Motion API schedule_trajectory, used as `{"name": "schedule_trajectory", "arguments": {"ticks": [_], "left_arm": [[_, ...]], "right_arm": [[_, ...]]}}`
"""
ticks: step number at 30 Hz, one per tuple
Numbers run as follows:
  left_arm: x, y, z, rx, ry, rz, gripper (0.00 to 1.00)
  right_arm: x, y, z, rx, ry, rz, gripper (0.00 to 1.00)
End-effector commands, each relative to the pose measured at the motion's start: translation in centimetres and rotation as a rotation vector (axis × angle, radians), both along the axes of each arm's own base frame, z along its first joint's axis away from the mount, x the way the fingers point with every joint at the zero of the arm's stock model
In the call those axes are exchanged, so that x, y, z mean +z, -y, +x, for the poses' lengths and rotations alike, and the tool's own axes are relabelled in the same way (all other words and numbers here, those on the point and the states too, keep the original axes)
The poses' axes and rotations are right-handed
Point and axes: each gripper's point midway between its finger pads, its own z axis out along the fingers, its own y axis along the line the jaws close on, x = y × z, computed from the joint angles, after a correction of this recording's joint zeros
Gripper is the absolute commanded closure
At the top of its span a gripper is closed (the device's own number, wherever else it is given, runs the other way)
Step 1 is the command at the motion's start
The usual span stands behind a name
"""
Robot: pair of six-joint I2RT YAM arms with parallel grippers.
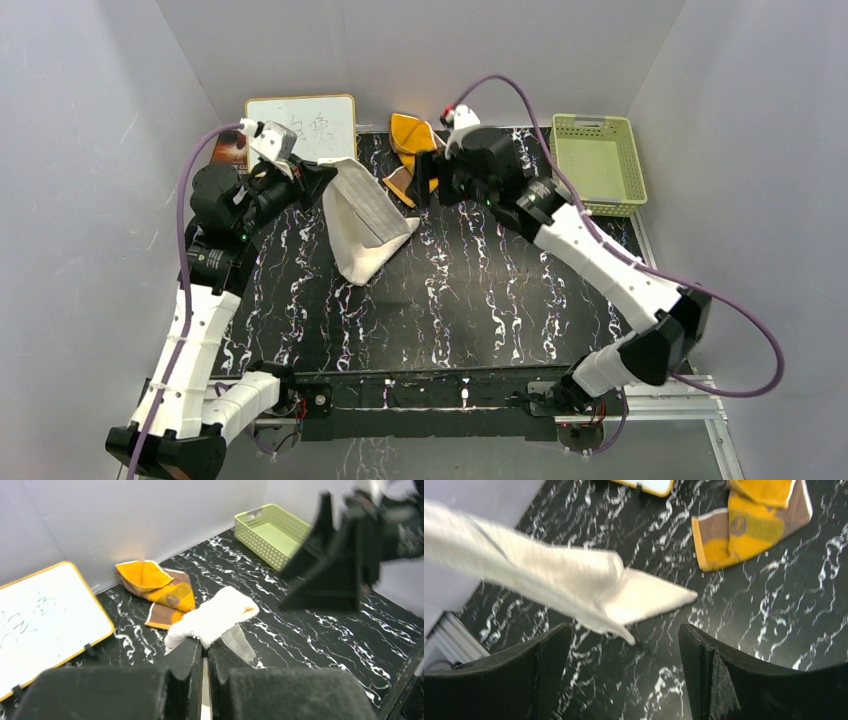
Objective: Roll the towels
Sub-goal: Flatten out the towel at the center of the board.
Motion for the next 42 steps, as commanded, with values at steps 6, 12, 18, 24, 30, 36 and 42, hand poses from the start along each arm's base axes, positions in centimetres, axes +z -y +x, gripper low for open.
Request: {"name": "schedule_trajectory", "arguments": {"ticks": [6, 12, 18, 24, 30, 36, 42], "left_arm": [[-1.6, -6.4, 0.9, 0.392, -0.202, 0.097, 1.00], [-4.5, -8.4, 0.0, 0.522, -0.334, 0.075, 1.00], [-6.6, -9.1, -0.4, 0.585, -0.412, 0.057, 1.00], [-7.8, -9.6, -0.1, 0.614, -0.453, 0.082, 1.00], [-8.2, -9.8, 0.5, 0.624, -0.472, 0.099, 1.00], [-8.8, -10.4, 1.0, 0.639, -0.505, 0.108, 1.00], [-8.9, -13.0, 1.7, 0.702, -0.546, 0.084, 1.00]], "right_arm": [[-9.8, 0.2, 0.9, -0.008, -0.067, -0.077, 0.26], [-16.1, -1.6, 5.2, 0.045, -0.132, -0.107, 0.26], [-20.9, -1.4, 9.7, 0.041, -0.160, -0.117, 0.30], [-22.7, -2.7, 11.7, 0.112, -0.125, -0.077, 0.34], [-23.5, -5.3, 11.5, 0.247, -0.122, -0.007, 0.49], [-25.0, -5.9, 11.3, 0.279, -0.160, -0.004, 0.68], [-24.1, -5.1, 10.3, 0.281, -0.168, -0.024, 1.00]]}}
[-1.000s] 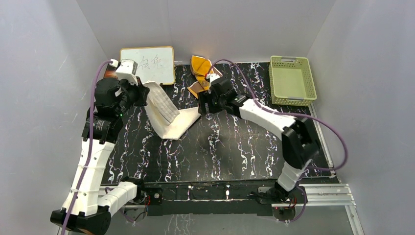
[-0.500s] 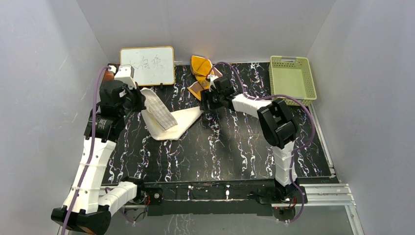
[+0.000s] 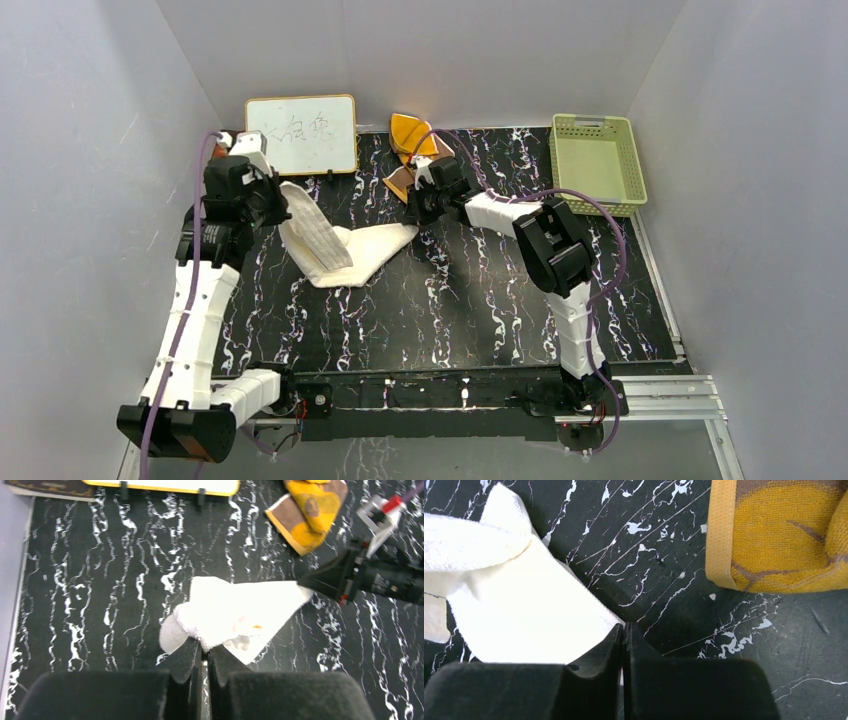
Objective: Roll the towels
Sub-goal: Flatten out the towel at the center of the board.
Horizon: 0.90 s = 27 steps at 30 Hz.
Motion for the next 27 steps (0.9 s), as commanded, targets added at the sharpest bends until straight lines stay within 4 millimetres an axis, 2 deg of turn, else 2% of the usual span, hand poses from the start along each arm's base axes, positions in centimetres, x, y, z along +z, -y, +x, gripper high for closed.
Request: {"name": "schedule_trajectory", "arguments": {"ticks": [1, 2, 5, 8, 11, 13, 15, 17, 19, 21, 27], "left_arm": [[1.9, -2.7, 0.4, 0.068, 0.013, -0.024, 1.00], [2.2, -3.7, 0.7, 0.094, 0.009, -0.034, 1.00], [3.8, -7.2, 1.8, 0.211, 0.014, -0.074, 1.00], [4.8, -8.5, 3.6, 0.294, -0.038, -0.128, 1.00], [4.3, -9.7, 5.5, 0.361, -0.131, -0.263, 1.00], [4.5, -10.6, 6.0, 0.416, -0.131, -0.352, 1.00], [5.6, -11.4, 5.4, 0.468, -0.073, -0.413, 1.00], [6.4, -10.7, 4.8, 0.427, -0.029, -0.473, 1.00], [8.2, -8.5, 3.8, 0.294, 0.055, -0.532, 1.00], [9.1, -6.1, 2.3, 0.190, 0.096, -0.572, 1.00], [6.3, -0.6, -2.4, 0.004, 0.098, -0.746, 1.00]], "right_arm": [[4.5, -0.2, 0.2, 0.023, 0.089, 0.048, 1.00], [5.7, 0.2, -0.1, 0.015, 0.104, 0.058, 1.00], [11.5, 2.0, -0.4, -0.041, 0.180, 0.117, 1.00], [18.4, 4.7, -0.7, -0.127, 0.276, 0.153, 1.00], [24.9, 7.6, -1.9, -0.236, 0.364, 0.170, 1.00], [27.9, 9.4, -3.2, -0.299, 0.406, 0.183, 1.00], [30.1, 11.2, -4.6, -0.359, 0.438, 0.193, 1.00], [30.7, 12.7, -5.8, -0.400, 0.440, 0.178, 1.00], [31.0, 13.8, -7.2, -0.417, 0.433, 0.165, 1.00], [31.7, 14.8, -9.0, -0.428, 0.436, 0.176, 1.00], [36.9, 17.8, -15.2, -0.428, 0.534, 0.263, 1.00]]}}
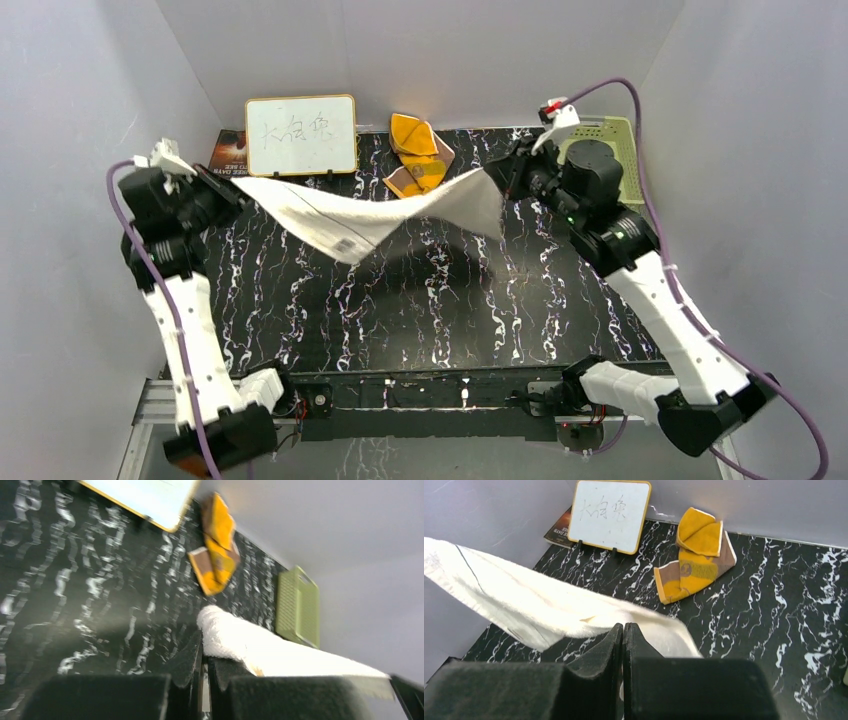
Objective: Roll the towels
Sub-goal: Flatten out the towel at the center of the board.
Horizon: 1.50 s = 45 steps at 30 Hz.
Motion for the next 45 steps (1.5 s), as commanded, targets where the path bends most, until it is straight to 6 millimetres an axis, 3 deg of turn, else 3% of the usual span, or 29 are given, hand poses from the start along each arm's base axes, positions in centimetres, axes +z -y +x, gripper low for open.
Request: {"name": "schedule_trajectory", "arguments": {"ticks": [1, 2, 6, 8, 10, 12, 13, 15, 17, 18, 20, 21, 24, 27, 29, 33, 35, 37, 40, 42, 45], "left_arm": [[0.9, 5.6, -3.1, -0.224, 0.145, -0.166, 1.00], [0.6, 6.5, -3.7, -0.265, 0.157, -0.189, 1.00], [3.2, 10.3, -6.4, -0.517, 0.296, -0.167, 1.00], [4.5, 11.0, -6.8, -0.576, 0.340, -0.125, 1.00], [5.3, 9.7, -4.7, -0.497, 0.330, -0.107, 1.00], [4.6, 6.7, -0.1, -0.313, 0.233, -0.158, 1.00], [3.4, 5.3, 2.6, -0.251, 0.145, -0.208, 1.00], [-1.7, 3.0, 8.4, -0.194, -0.096, -0.358, 1.00], [-9.4, 0.8, 12.5, -0.106, -0.310, -0.452, 1.00], [-12.9, 0.0, 13.1, -0.064, -0.392, -0.484, 1.00], [-16.2, -0.2, 12.4, -0.027, -0.439, -0.505, 1.00], [-17.5, -0.2, 11.0, 0.007, -0.450, -0.492, 1.00], [-17.3, -0.4, 8.7, 0.045, -0.436, -0.435, 1.00], [-17.4, 0.7, 6.1, 0.009, -0.474, -0.425, 1.00], [-16.4, 1.3, 4.2, 0.020, -0.450, -0.408, 1.00], [-11.6, 1.6, 1.1, 0.081, -0.314, -0.344, 1.00], [-10.2, 1.5, -0.1, 0.107, -0.280, -0.308, 1.00], [-10.1, 1.4, -1.2, 0.119, -0.292, -0.278, 1.00], [-12.1, 1.8, -2.9, 0.111, -0.361, -0.258, 1.00], [-14.6, 2.2, -4.3, 0.108, -0.415, -0.263, 1.00], [-17.2, 2.8, -6.1, 0.109, -0.468, -0.262, 1.00]], "right_arm": [[4.0, 2.4, -4.3, -0.014, 0.084, 0.050, 1.00], [4.6, 2.6, -5.2, 0.001, 0.100, 0.059, 1.00], [5.6, 1.6, -7.9, 0.129, 0.159, 0.085, 1.00], [5.7, 0.8, -8.4, 0.187, 0.188, 0.095, 1.00], [5.9, 0.4, -7.4, 0.182, 0.204, 0.085, 1.00], [5.6, 0.1, -4.2, 0.118, 0.193, 0.056, 1.00], [4.7, 0.3, -1.8, 0.048, 0.165, 0.029, 1.00], [1.3, 1.8, 4.3, -0.071, 0.044, -0.005, 1.00], [-4.4, 4.4, 9.4, -0.067, -0.191, 0.143, 1.00], [-7.6, 5.8, 10.6, -0.062, -0.301, 0.221, 1.00], [-12.4, 5.7, 10.4, -0.059, -0.446, 0.253, 1.00], [-13.6, 5.6, 9.7, -0.076, -0.460, 0.224, 1.00], [-14.2, 5.7, 7.3, -0.091, -0.432, 0.159, 1.00], [-13.6, 5.2, 4.9, -0.060, -0.419, 0.104, 1.00], [-12.6, 4.4, 3.4, -0.024, -0.390, 0.073, 1.00], [-10.5, 2.7, 0.8, 0.022, -0.323, 0.043, 1.00], [-11.6, 2.5, 0.4, 0.024, -0.329, 0.036, 1.00], [-13.4, 2.3, 0.8, 0.024, -0.360, 0.019, 0.99], [-16.5, 1.6, 2.6, 0.014, -0.407, -0.007, 0.56], [-18.1, 0.3, 4.0, 0.017, -0.436, -0.036, 0.44], [-19.7, -2.6, 6.2, 0.035, -0.458, -0.092, 0.35]]}}
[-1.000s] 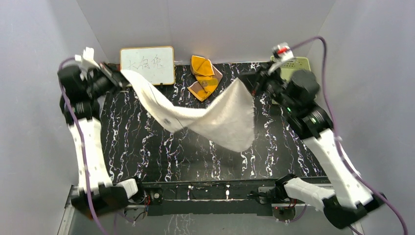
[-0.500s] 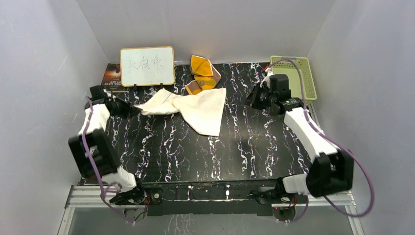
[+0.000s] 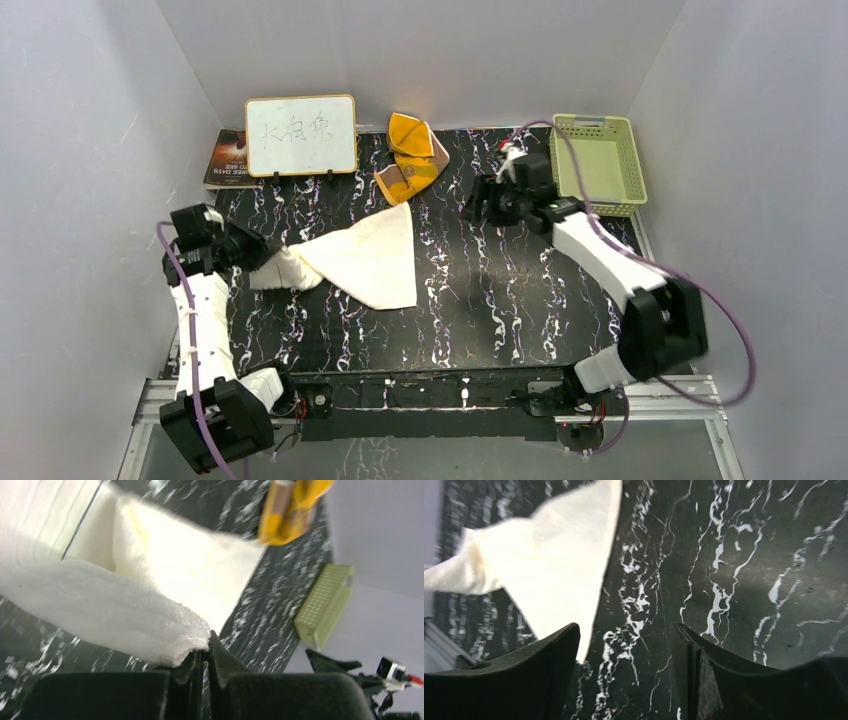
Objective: Roll the towels
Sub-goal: Flatten out the towel at the center of the board.
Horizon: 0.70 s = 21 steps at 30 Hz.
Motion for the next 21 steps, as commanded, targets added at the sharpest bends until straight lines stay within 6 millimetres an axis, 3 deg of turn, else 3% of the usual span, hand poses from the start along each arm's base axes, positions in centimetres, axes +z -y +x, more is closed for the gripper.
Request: {"name": "schedule_trajectory", "arguments": {"ticks": [1, 4, 5, 8, 14, 21], "left_arm": [[-5.1, 1.1, -4.2, -0.016, -0.175, -0.020, 1.00], [-6.5, 1.2, -5.2, -0.037, -0.220, -0.009, 1.00], [-6.7, 1.2, -5.4, -0.045, -0.233, -0.004, 1.00], [-6.9, 0.8, -5.5, -0.056, -0.256, 0.021, 1.00], [-6.6, 0.0, -4.7, -0.056, -0.266, 0.051, 1.00], [-6.4, 0.0, -4.0, -0.056, -0.269, 0.028, 1.00]], "right_arm": [[-2.2, -4.5, 3.6, 0.043, 0.022, -0.087, 0.33], [-4.3, -8.1, 5.3, 0.064, 0.041, -0.149, 0.32], [-5.8, -9.2, 5.9, 0.070, 0.032, -0.177, 0.31], [-7.6, -11.5, 8.1, 0.058, 0.047, -0.241, 0.32], [-9.2, -13.1, 13.3, -0.013, 0.128, -0.351, 0.34], [-12.3, -14.0, 15.8, -0.023, 0.131, -0.406, 0.37]]}}
